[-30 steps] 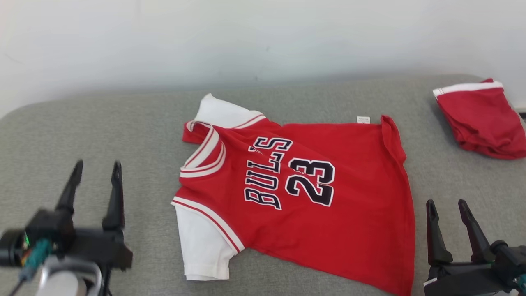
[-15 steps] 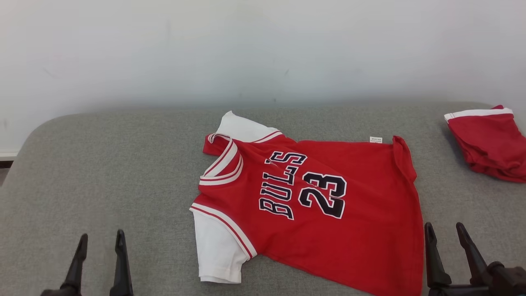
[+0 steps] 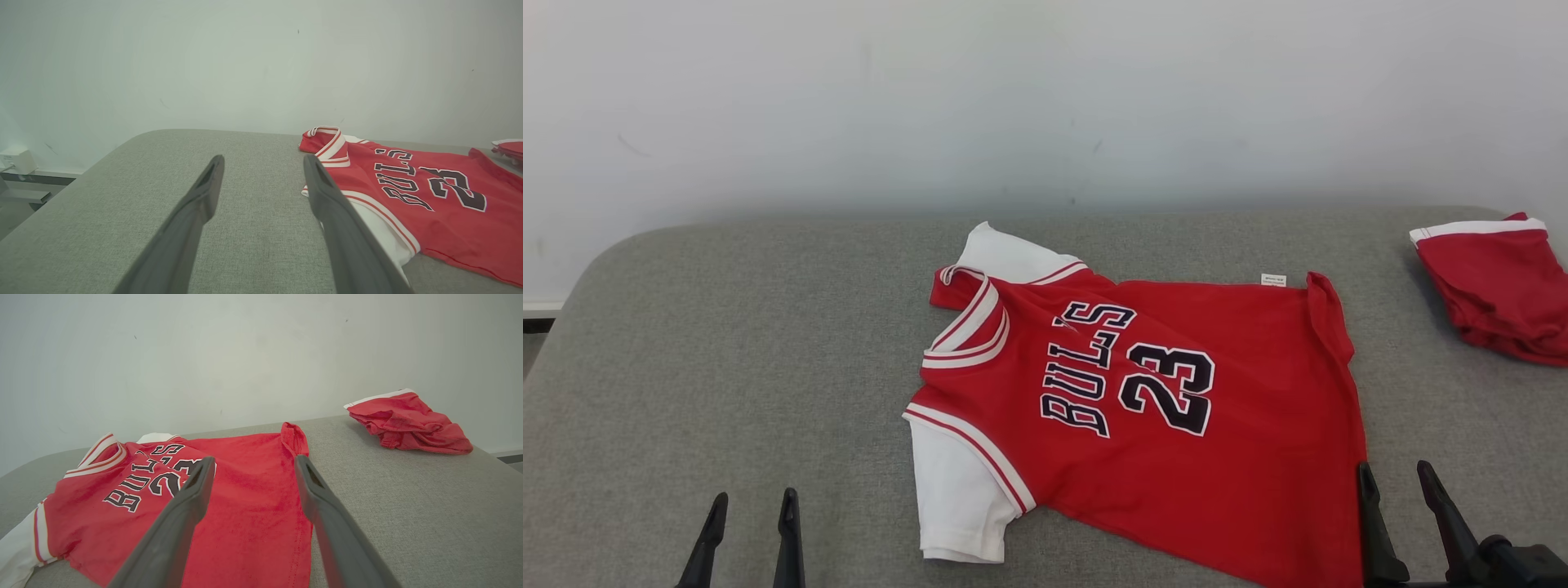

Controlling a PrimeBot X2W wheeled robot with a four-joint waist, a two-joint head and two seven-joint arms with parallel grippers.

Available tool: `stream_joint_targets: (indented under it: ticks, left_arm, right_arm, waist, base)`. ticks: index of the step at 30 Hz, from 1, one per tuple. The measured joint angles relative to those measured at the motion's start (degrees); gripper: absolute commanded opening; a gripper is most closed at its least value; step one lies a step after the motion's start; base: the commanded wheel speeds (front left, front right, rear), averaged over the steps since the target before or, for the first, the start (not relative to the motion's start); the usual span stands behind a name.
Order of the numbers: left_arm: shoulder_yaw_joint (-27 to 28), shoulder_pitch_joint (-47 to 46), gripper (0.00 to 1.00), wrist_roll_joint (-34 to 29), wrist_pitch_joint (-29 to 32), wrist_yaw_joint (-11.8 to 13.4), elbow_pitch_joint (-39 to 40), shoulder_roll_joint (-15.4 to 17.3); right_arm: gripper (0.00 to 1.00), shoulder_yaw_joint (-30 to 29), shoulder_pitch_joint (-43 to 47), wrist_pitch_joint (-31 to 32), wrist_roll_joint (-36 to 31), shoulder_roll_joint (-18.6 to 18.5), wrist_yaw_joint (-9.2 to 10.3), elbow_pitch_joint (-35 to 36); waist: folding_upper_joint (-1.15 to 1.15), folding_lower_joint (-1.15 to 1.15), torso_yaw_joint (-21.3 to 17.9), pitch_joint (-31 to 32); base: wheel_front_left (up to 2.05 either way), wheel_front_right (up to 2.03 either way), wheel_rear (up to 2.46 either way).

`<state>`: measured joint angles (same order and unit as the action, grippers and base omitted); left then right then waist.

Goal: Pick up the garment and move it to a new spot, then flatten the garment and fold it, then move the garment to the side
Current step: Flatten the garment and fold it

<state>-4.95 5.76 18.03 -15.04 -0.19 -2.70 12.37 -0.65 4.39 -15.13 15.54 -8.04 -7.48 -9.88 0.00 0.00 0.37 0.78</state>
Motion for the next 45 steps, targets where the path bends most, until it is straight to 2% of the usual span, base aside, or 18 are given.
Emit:
stream_joint_targets:
  ticks: [5,8,11,17,22,31,36,39,45]
  left_arm:
    - [1.8,0.0,1.00,-0.9,0.0,-1.9,-1.3,-1.4]
    - [2.7,-0.2,1.00,0.6,0.0,-3.6,-3.6,-3.2]
    - [0.5,-1.2,1.00,0.1,0.0,-5.4,-8.7,-3.0]
    - [-4.5,-8.2,1.00,0.2,0.0,-6.9,-20.4,-2.6]
    - [-10.0,-15.1,1.00,2.3,0.0,-7.2,-31.7,-2.4]
    - [-20.0,-21.4,1.00,7.5,0.0,-7.3,-40.6,-1.8]
    - [-21.0,-24.0,1.00,9.4,0.0,-7.3,-45.4,-1.8]
    - [-19.4,-25.6,1.00,9.2,0.0,-5.9,-47.3,-1.9]
    - [-19.5,-26.6,1.00,9.4,-0.4,-6.5,-50.4,-3.9]
  right_arm:
    - [1.00,0.3,0.0,0.0,0.0,-0.1,0.00,-0.5]
    - [1.00,0.1,0.4,0.2,0.0,-0.5,0.00,-3.1]
    - [1.00,-0.1,0.6,0.5,0.5,-1.0,0.00,-5.9]
    - [1.00,0.3,0.1,0.5,1.3,-1.7,0.00,-12.2]
    - [1.00,2.8,-2.3,0.4,1.6,-1.3,0.00,-17.5]
    - [1.00,7.2,-6.0,0.2,3.0,0.5,0.00,-24.7]
    - [1.00,9.2,-7.8,0.1,3.5,1.6,0.00,-28.0]
    - [1.00,9.6,-9.0,0.0,3.7,1.9,0.00,-29.2]
    - [1.00,10.3,-9.8,-0.1,4.5,2.2,0.00,-30.2]
  waist:
    - [0.00,0.00,-0.3,-0.1]
    - [0.00,0.00,-0.4,0.4]
    - [0.00,0.00,-0.4,0.5]
    - [0.00,0.00,-0.7,-0.2]
    - [0.00,0.00,-2.1,-1.3]
    - [0.00,0.01,-4.1,-3.5]
    - [0.00,0.01,-4.6,-4.4]
    - [0.00,0.01,-4.7,-4.7]
    - [0.00,0.01,-4.5,-4.9]
  base:
    - [0.00,0.00,0.00]
    - [0.00,0.00,0.00]
    - [0.00,0.00,0.00]
    - [0.00,0.00,0.00]
    - [0.00,0.00,0.00]
    - [0.00,0.00,0.00]
    - [0.00,0.00,0.00]
    - [0.00,0.00,0.00]
    - [0.00,0.00,0.00]
